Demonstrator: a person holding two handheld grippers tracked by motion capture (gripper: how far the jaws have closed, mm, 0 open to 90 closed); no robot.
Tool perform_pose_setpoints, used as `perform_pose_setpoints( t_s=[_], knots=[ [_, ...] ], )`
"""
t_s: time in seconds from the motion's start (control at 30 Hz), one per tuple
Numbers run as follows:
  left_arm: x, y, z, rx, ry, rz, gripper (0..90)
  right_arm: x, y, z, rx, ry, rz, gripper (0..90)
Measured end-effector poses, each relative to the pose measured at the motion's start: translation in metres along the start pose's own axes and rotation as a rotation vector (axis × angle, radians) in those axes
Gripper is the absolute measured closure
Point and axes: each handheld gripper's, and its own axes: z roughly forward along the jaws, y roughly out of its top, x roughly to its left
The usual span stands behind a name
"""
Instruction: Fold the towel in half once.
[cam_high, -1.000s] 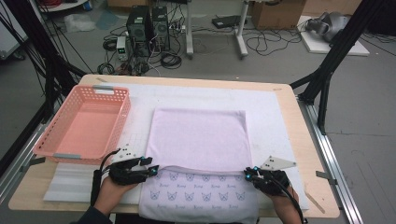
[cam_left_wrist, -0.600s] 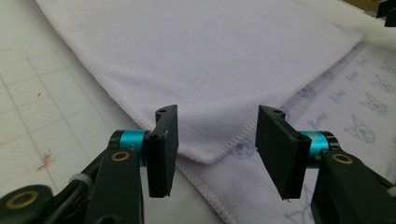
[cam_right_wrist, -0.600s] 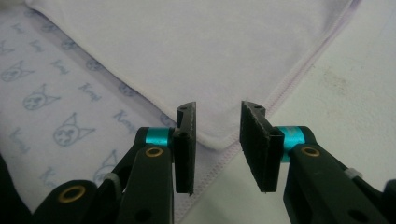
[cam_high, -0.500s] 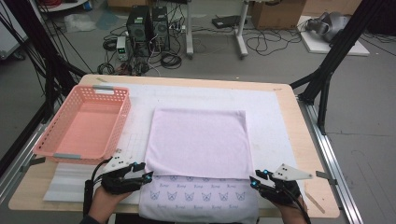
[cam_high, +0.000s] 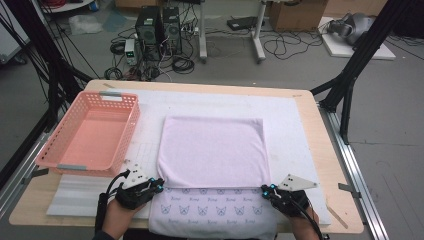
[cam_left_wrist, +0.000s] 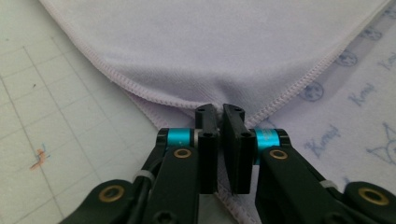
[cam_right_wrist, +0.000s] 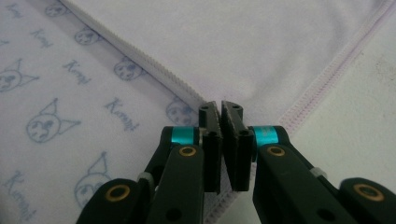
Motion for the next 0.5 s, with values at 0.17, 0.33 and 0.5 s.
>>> perform_pose_setpoints(
  t_s=[0.17, 0.33, 0.5],
  knots=[
    [0.001, 0.003, -0.01, -0.057, -0.032, -0.022, 86.6, 0.0, 0.001, -0.003, -0.007, 0.011, -0.002, 86.6],
    [0.001, 0.004, -0.021, -0.103, -0.052, -0.033, 87.0, 0.001, 0.002, -0.012, -0.031, 0.031, -0.002, 86.7],
    [-0.003, 0.003, -0.03, -0.116, -0.081, -0.053, 87.1, 0.004, 0.004, -0.023, -0.04, 0.051, -0.015, 86.7]
  ],
)
